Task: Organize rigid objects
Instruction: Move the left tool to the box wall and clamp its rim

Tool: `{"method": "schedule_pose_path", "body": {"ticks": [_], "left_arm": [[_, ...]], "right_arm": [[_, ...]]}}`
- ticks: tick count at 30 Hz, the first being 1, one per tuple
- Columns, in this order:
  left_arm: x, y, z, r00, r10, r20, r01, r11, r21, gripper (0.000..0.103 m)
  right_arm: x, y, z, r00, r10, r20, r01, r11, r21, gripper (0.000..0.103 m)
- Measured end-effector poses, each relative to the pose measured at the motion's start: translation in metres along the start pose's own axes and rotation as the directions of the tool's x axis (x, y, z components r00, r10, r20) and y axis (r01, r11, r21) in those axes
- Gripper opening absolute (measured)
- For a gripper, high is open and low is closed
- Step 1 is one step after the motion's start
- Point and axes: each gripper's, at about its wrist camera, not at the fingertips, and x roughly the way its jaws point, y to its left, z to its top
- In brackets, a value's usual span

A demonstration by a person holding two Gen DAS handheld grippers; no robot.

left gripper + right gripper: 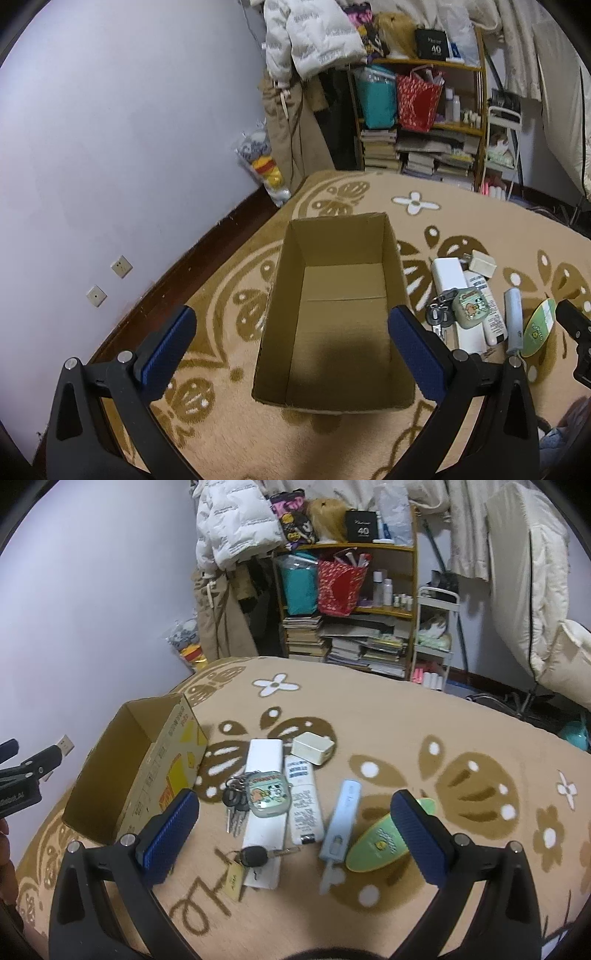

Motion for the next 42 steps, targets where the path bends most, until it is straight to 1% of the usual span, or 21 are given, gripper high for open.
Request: {"method": "schedule_pose_path", "body": {"ticks": [3, 4, 7, 10, 11, 13, 16, 19, 25, 28, 29, 30, 31, 32, 34, 36, 37, 39, 40, 42], "left_arm": [[0.017, 0.004, 0.008, 0.999, -0.009, -0.035, 0.010, 1.000, 0.020, 0.103], [0.027, 0.007, 0.011, 0.998, -0.010, -0.063, 0.012, 1.000, 0.026, 0.103], [0.045, 0.015, 0.016, 0.994, -0.003, -0.111, 0.005, 1.000, 0.017, 0.103], [0.064, 0.021, 0.015, 0.986, -0.003, -0.166, 0.003, 1.000, 0.004, 0.103], [0.073, 0.023, 0.013, 0.981, -0.008, -0.194, 0.007, 1.000, -0.004, 0.103], [0.082, 0.025, 0.010, 0.975, -0.004, -0.224, 0.002, 1.000, -0.010, 0.103], [0.096, 0.025, 0.005, 0.962, 0.011, -0.271, -0.011, 1.000, 0.001, 0.103], [0.108, 0.026, 0.001, 0.951, 0.024, -0.307, -0.022, 1.000, 0.012, 0.103], [0.126, 0.026, -0.006, 0.926, 0.064, -0.373, -0.056, 0.998, 0.033, 0.103], [0.133, 0.027, -0.009, 0.916, 0.068, -0.396, -0.063, 0.998, 0.025, 0.102], [0.135, 0.027, -0.011, 0.910, 0.072, -0.407, -0.069, 0.997, 0.022, 0.100], [0.138, 0.028, -0.013, 0.904, 0.079, -0.419, -0.077, 0.997, 0.022, 0.093], [0.140, 0.028, -0.014, 0.900, 0.085, -0.427, -0.084, 0.996, 0.022, 0.089], [0.141, 0.029, -0.016, 0.895, 0.094, -0.435, -0.094, 0.995, 0.022, 0.082], [0.144, 0.033, -0.017, 0.890, 0.096, -0.445, -0.106, 0.994, 0.004, 0.075], [0.147, 0.038, -0.018, 0.887, 0.074, -0.456, -0.096, 0.995, -0.024, 0.059], [0.149, 0.041, -0.019, 0.883, 0.066, -0.465, -0.095, 0.995, -0.038, 0.056], [0.153, 0.045, -0.021, 0.872, 0.045, -0.487, -0.088, 0.994, -0.065, 0.043], [0.154, 0.046, -0.022, 0.869, 0.024, -0.495, -0.075, 0.994, -0.083, 0.040], [0.155, 0.047, -0.023, 0.861, -0.017, -0.508, -0.049, 0.992, -0.117, 0.029]], "right_arm": [[0.009, 0.005, 0.010, 1.000, 0.013, -0.016, -0.013, 1.000, -0.020, 0.103], [0.011, 0.006, 0.009, 1.000, 0.020, -0.023, -0.020, 0.999, -0.030, 0.103], [0.018, 0.008, 0.009, 0.999, 0.029, -0.046, -0.031, 0.999, -0.040, 0.103], [0.031, 0.010, 0.011, 0.995, 0.038, -0.090, -0.043, 0.998, -0.046, 0.103], [0.037, 0.009, 0.014, 0.993, 0.043, -0.107, -0.048, 0.998, -0.044, 0.103], [0.046, 0.008, 0.015, 0.989, 0.055, -0.141, -0.060, 0.998, -0.032, 0.103], [0.061, 0.007, 0.013, 0.979, 0.071, -0.189, -0.074, 0.997, -0.011, 0.103], [0.071, 0.009, 0.009, 0.970, 0.073, -0.231, -0.078, 0.997, -0.012, 0.103], [0.088, 0.015, 0.007, 0.959, 0.062, -0.278, -0.074, 0.997, -0.033, 0.103], [0.093, 0.018, 0.002, 0.953, 0.068, -0.296, -0.080, 0.996, -0.030, 0.103], [0.094, 0.018, 0.000, 0.949, 0.071, -0.307, -0.083, 0.996, -0.028, 0.103], [0.095, 0.019, -0.003, 0.946, 0.075, -0.314, -0.087, 0.996, -0.026, 0.103], [0.097, 0.020, -0.005, 0.945, 0.079, -0.319, -0.093, 0.995, -0.028, 0.103], [0.098, 0.023, -0.008, 0.943, 0.091, -0.322, -0.108, 0.993, -0.036, 0.103], [0.100, 0.028, -0.011, 0.939, 0.095, -0.330, -0.122, 0.991, -0.061, 0.103], [0.104, 0.032, -0.015, 0.938, 0.079, -0.337, -0.116, 0.989, -0.093, 0.103], [0.106, 0.033, -0.017, 0.937, 0.072, -0.342, -0.113, 0.988, -0.103, 0.103], [0.110, 0.033, -0.020, 0.933, 0.056, -0.354, -0.103, 0.988, -0.114, 0.103], [0.112, 0.032, -0.021, 0.932, 0.050, -0.359, -0.097, 0.989, -0.115, 0.103], [0.114, 0.031, -0.023, 0.929, 0.041, -0.367, -0.089, 0.989, -0.116, 0.103]]}}
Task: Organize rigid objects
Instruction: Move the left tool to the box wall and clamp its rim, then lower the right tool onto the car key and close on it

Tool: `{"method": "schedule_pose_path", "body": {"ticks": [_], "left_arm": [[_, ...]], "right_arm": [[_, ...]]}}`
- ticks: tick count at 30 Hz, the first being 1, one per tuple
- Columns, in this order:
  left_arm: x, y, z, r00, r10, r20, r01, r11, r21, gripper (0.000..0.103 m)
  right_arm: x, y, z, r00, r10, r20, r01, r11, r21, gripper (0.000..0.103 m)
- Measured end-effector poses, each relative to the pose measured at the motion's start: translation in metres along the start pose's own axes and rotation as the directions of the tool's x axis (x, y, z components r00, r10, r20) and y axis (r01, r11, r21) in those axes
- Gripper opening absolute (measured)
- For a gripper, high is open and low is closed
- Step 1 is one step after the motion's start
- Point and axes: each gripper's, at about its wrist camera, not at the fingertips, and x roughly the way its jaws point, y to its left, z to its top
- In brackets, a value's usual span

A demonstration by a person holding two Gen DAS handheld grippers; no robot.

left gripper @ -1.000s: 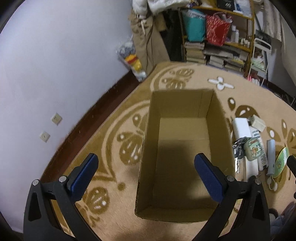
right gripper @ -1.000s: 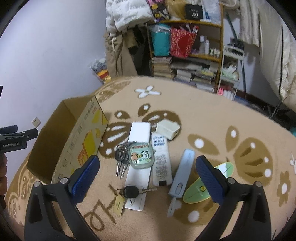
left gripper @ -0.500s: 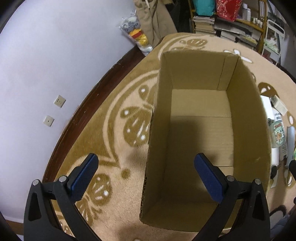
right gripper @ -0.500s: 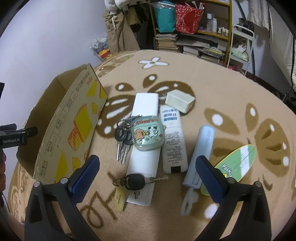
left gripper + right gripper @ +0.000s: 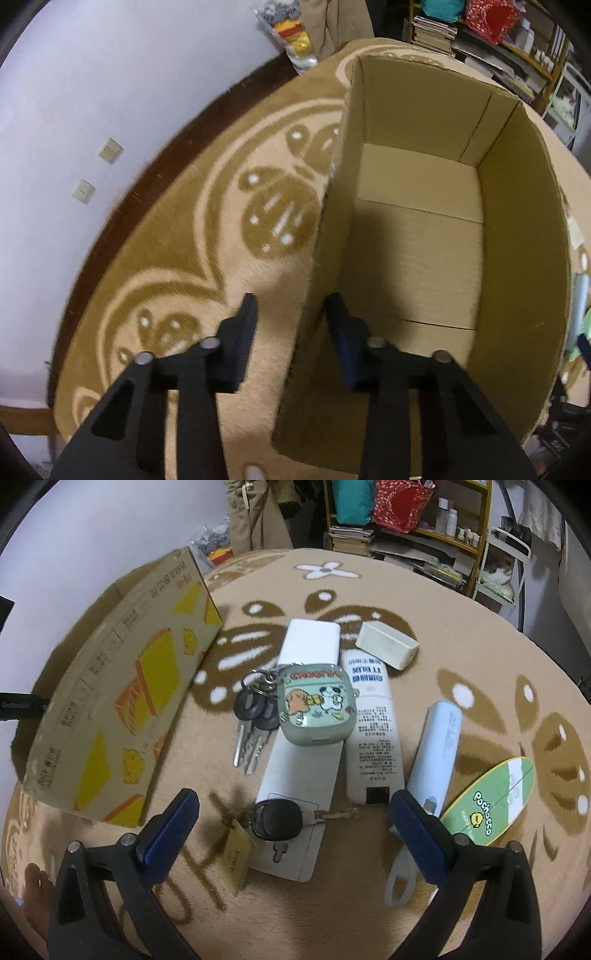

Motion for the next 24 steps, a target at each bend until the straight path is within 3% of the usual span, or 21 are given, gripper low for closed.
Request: {"method": "schedule_pose_path", "body": {"ticks": [3, 8, 15, 17, 19, 24], "left_arm": [[0.000, -0.006, -0.003, 1.000, -0.019, -0.011, 0.020, 1.000, 0.009, 0.018], [-0.003, -0.011, -0.005, 1.000, -0.018, -0.012, 0.018, 1.000, 0.018, 0.017], [-0.003, -0.010, -0.004, 1.000, -0.007, -0.011, 0.008, 1.000, 0.019, 0.019], [-0.003, -0.009, -0.003, 1.000, -0.009, -0.012, 0.009, 1.000, 0.017, 0.019], [-0.003, -0.009, -0.003, 1.000, -0.009, -0.012, 0.009, 1.000, 0.017, 0.019], [-0.003, -0.008, -0.003, 1.000, -0.007, -0.012, 0.007, 1.000, 0.018, 0.019]], "right_arm": [[0.005, -0.002, -0.001, 1.000, -0.012, -0.018, 0.012, 1.000, 0.002, 0.103], [0.013, -0.001, -0.003, 0.998, -0.011, -0.056, 0.011, 1.000, 0.003, 0.099], [0.020, 0.008, -0.008, 0.993, -0.026, -0.117, 0.023, 0.999, -0.027, 0.084], [0.021, 0.009, -0.008, 0.992, -0.031, -0.120, 0.027, 0.999, -0.033, 0.081], [0.021, 0.010, -0.010, 0.993, -0.037, -0.108, 0.033, 0.999, -0.037, 0.072], [0.019, 0.007, -0.007, 0.995, -0.015, -0.098, 0.014, 1.000, -0.013, 0.065]]}}
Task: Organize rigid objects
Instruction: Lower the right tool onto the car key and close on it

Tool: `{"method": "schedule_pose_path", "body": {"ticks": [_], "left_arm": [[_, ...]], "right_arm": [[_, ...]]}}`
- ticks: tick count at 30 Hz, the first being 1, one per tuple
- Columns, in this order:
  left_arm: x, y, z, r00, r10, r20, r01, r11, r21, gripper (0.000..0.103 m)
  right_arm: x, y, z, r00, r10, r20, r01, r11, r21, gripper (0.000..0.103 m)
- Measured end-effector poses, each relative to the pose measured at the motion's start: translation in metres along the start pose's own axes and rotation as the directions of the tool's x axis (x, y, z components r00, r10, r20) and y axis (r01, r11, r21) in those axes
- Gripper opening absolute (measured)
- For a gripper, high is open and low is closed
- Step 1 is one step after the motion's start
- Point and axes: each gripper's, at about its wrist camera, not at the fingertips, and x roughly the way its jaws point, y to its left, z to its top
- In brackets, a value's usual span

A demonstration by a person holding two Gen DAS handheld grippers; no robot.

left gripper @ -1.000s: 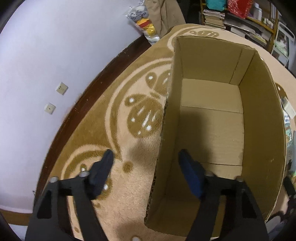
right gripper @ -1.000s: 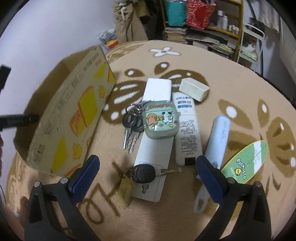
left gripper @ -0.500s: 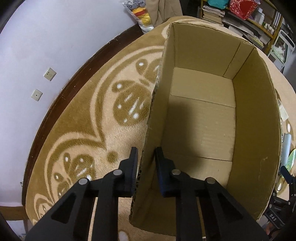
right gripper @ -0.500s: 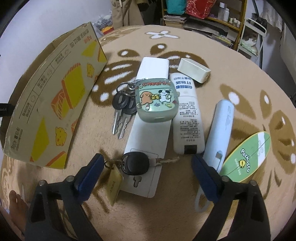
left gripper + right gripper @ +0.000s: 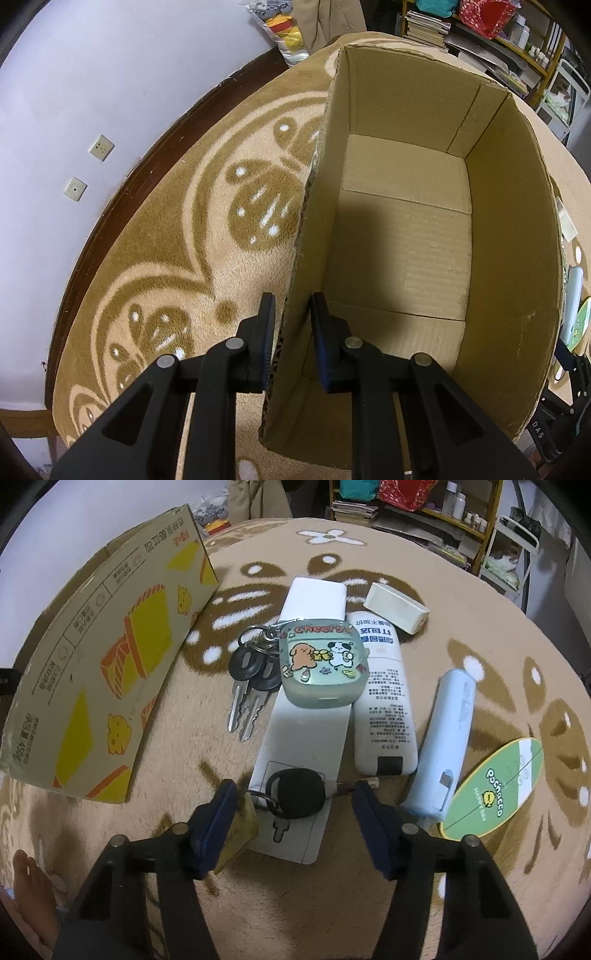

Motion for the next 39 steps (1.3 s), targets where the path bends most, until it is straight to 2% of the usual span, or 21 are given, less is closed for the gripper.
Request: {"method": "schedule_pose_path", "body": {"ticks": [2, 7, 9, 13, 15, 19, 32, 39], "left_arm": [[0.000, 0.000, 0.000, 1.000, 0.002, 0.003, -0.002, 1.000, 0.003, 0.019], [0.000, -0.001, 0.000, 1.000, 0.008, 0.006, -0.008, 1.000, 0.005, 0.019], [0.000, -0.001, 0.000, 1.000, 0.007, 0.006, -0.007, 1.000, 0.003, 0.019], [0.000, 0.000, 0.000, 1.000, 0.006, 0.005, -0.006, 1.000, 0.000, 0.020], [0.000, 0.000, 0.000, 1.000, 0.006, 0.004, -0.006, 1.000, 0.000, 0.020], [0.000, 0.000, 0.000, 1.000, 0.006, 0.004, -0.006, 1.000, -0.002, 0.020], [0.000, 0.001, 0.000, 1.000, 0.008, 0.002, -0.008, 1.000, -0.005, 0.020], [0.000, 0.001, -0.001, 1.000, 0.011, 0.003, -0.011, 1.000, -0.004, 0.020]], "right_arm": [[-0.002, -0.003, 0.000, 1.000, 0.000, 0.002, 0.000, 1.000, 0.017, 0.064], [-0.005, -0.012, 0.003, 1.000, 0.029, 0.003, -0.029, 0.998, 0.057, 0.049], [-0.006, -0.016, 0.004, 1.000, 0.029, 0.006, -0.029, 0.997, 0.071, 0.034], [-0.005, -0.020, 0.004, 1.000, 0.029, 0.010, -0.030, 0.996, 0.089, 0.022], [-0.004, -0.023, 0.005, 1.000, 0.024, 0.012, -0.025, 0.996, 0.089, 0.007], [-0.003, -0.025, 0.005, 1.000, 0.016, 0.021, -0.018, 0.996, 0.092, 0.001], [-0.019, -0.037, 0.008, 0.994, -0.021, 0.108, 0.009, 0.994, 0.110, 0.001], [-0.026, -0.047, 0.009, 0.992, -0.013, 0.126, -0.005, 0.990, 0.137, 0.001]]}}
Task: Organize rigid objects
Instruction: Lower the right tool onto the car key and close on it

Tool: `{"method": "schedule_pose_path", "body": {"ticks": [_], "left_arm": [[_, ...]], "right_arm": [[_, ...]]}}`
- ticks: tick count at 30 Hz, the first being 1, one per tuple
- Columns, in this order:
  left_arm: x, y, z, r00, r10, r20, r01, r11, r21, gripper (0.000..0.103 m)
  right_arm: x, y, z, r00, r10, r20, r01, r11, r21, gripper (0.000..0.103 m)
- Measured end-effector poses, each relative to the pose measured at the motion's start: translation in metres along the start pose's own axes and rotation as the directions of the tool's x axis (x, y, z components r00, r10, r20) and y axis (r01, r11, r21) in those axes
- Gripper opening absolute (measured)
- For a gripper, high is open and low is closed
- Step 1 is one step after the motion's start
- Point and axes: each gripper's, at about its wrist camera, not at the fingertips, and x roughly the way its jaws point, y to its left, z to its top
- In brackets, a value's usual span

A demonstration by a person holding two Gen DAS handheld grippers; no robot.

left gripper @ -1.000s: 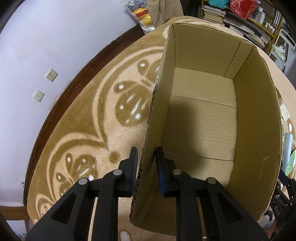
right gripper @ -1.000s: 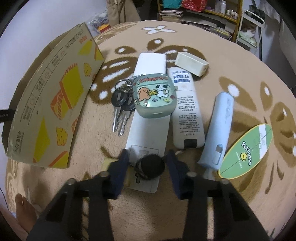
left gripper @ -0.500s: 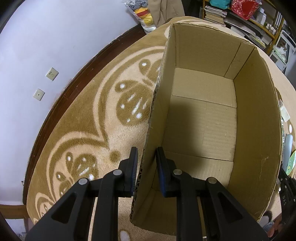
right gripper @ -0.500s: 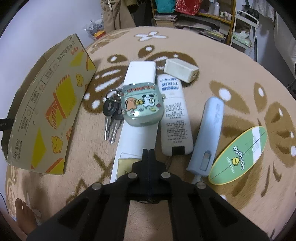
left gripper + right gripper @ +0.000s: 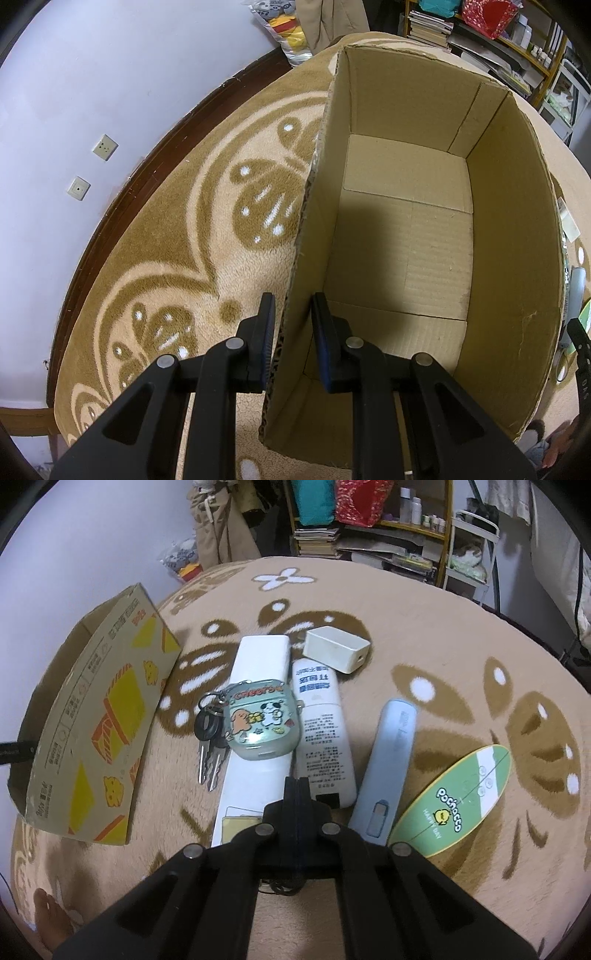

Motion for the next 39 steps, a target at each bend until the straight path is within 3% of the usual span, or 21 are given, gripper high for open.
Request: {"method": "schedule_pose_path", "body": {"ticks": [7, 12, 17, 32, 39], "left_arm": [[0.000, 0.001, 0.000, 1.000, -0.005, -0.001, 0.005, 1.000, -0.005, 0.020], [0.000, 0.001, 0.000, 1.000, -0.006, -0.001, 0.006, 1.000, -0.005, 0.020], [0.001, 0.000, 0.000, 1.000, 0.001, -0.001, -0.001, 1.000, -0.002, 0.020], [0.001, -0.001, -0.002, 1.000, 0.014, 0.001, -0.014, 1.000, 0.006, 0.020], [0.002, -0.002, -0.002, 1.000, 0.015, 0.000, -0.015, 1.000, 0.005, 0.020]], "right_arm": [[0.015, -0.016, 0.001, 0.991, 0.096, -0.090, -0.085, 0.989, 0.118, 0.004], [0.015, -0.011, -0.003, 0.988, 0.114, -0.108, -0.101, 0.988, 0.113, 0.042], [0.029, -0.012, -0.009, 0.985, 0.055, -0.161, -0.040, 0.995, 0.094, 0.042], [0.037, -0.014, -0.010, 0.981, 0.057, -0.186, -0.036, 0.993, 0.111, 0.042], [0.036, -0.021, -0.012, 0.977, 0.051, -0.205, -0.023, 0.990, 0.137, 0.035]]}}
